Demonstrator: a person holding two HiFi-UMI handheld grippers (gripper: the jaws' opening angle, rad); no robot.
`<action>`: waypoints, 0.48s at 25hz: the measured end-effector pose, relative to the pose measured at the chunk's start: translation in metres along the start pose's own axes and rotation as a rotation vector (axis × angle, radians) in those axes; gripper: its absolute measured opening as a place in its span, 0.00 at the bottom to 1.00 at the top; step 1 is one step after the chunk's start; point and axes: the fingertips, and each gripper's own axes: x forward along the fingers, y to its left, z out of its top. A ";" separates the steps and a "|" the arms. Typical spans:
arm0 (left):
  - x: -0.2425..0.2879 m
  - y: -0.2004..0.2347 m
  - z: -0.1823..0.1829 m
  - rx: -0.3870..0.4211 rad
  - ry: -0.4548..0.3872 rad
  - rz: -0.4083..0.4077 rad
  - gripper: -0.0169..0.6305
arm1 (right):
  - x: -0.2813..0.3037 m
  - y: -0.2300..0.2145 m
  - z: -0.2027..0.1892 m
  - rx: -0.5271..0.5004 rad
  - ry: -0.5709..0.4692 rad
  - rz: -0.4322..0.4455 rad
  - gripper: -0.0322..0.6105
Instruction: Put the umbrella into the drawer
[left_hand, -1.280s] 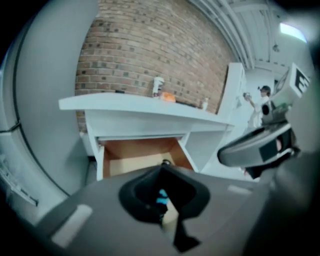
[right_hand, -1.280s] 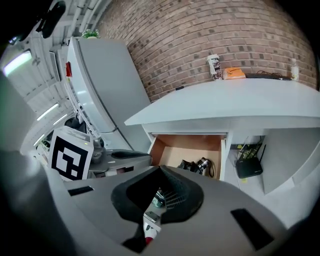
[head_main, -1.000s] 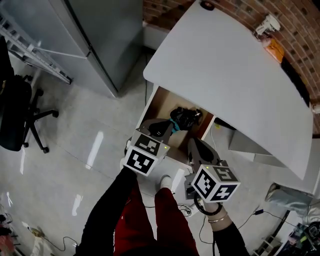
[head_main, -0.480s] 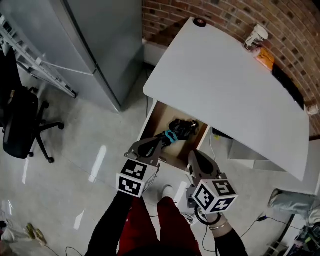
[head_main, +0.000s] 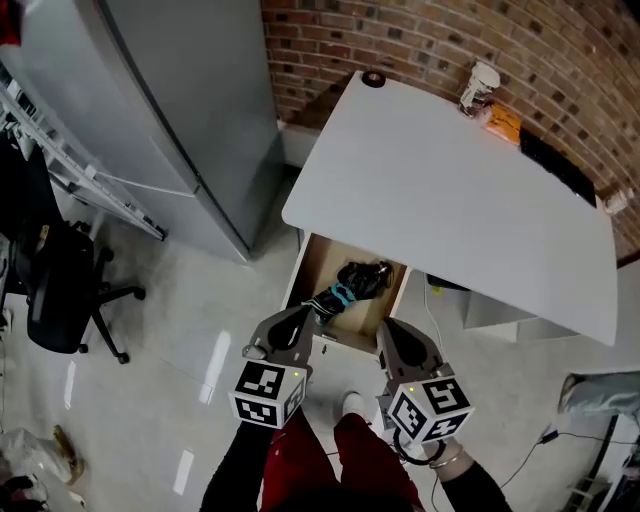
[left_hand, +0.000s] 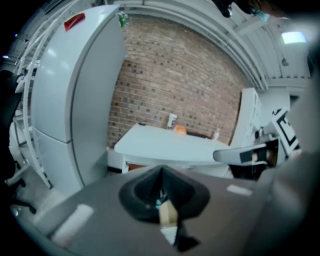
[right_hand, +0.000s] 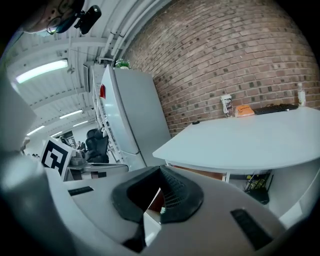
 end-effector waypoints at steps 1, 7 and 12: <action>-0.005 -0.003 0.004 0.002 -0.013 0.007 0.03 | -0.005 0.001 0.003 -0.007 -0.015 0.002 0.06; -0.035 -0.018 0.015 -0.010 -0.075 0.038 0.03 | -0.037 0.003 0.016 -0.022 -0.082 0.002 0.06; -0.060 -0.032 0.026 0.049 -0.126 0.090 0.03 | -0.063 0.004 0.029 -0.039 -0.134 0.017 0.06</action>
